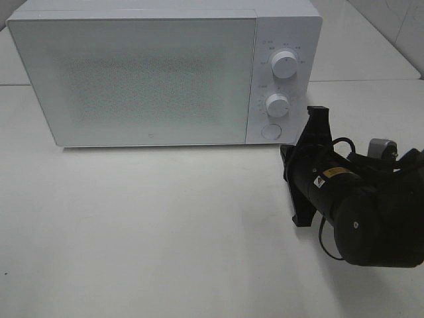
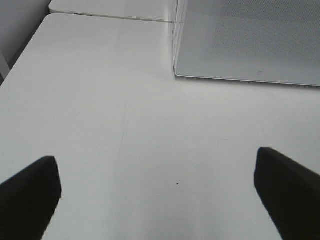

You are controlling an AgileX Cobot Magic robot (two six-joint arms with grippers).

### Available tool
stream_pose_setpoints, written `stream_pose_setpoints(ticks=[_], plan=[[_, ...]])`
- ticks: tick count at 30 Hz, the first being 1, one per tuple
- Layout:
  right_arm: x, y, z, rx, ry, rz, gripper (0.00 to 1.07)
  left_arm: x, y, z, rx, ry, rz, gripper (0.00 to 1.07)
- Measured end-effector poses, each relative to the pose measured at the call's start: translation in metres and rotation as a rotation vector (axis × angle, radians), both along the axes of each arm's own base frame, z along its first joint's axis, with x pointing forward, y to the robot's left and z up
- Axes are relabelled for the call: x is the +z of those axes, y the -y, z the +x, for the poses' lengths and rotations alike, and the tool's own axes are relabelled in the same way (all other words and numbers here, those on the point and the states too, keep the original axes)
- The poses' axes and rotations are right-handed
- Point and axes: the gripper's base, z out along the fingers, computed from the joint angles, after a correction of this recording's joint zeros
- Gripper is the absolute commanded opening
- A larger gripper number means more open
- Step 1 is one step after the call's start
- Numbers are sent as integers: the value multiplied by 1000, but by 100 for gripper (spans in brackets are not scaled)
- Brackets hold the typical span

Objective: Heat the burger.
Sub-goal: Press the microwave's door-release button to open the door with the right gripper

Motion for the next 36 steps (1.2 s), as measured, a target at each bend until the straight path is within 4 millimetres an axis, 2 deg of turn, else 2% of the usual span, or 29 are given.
stream_pose_setpoints(ticks=[11,16,22,27,36], plan=[[-8,-5,25,12,-46,-9,0,0,0,0,0,0,0,98],[-10,-5,47,16,-59,-17,0,0,0,0,0,0,0,98],[-13,-1,64,6,-69,-48,0,0,0,0,0,0,0,98],[-20,-6,71,10,-81,-48,0,0,0,0,0,0,0,98],[-21,-11,80,0,-67,-28,0,0,0,0,0,0,0,98]])
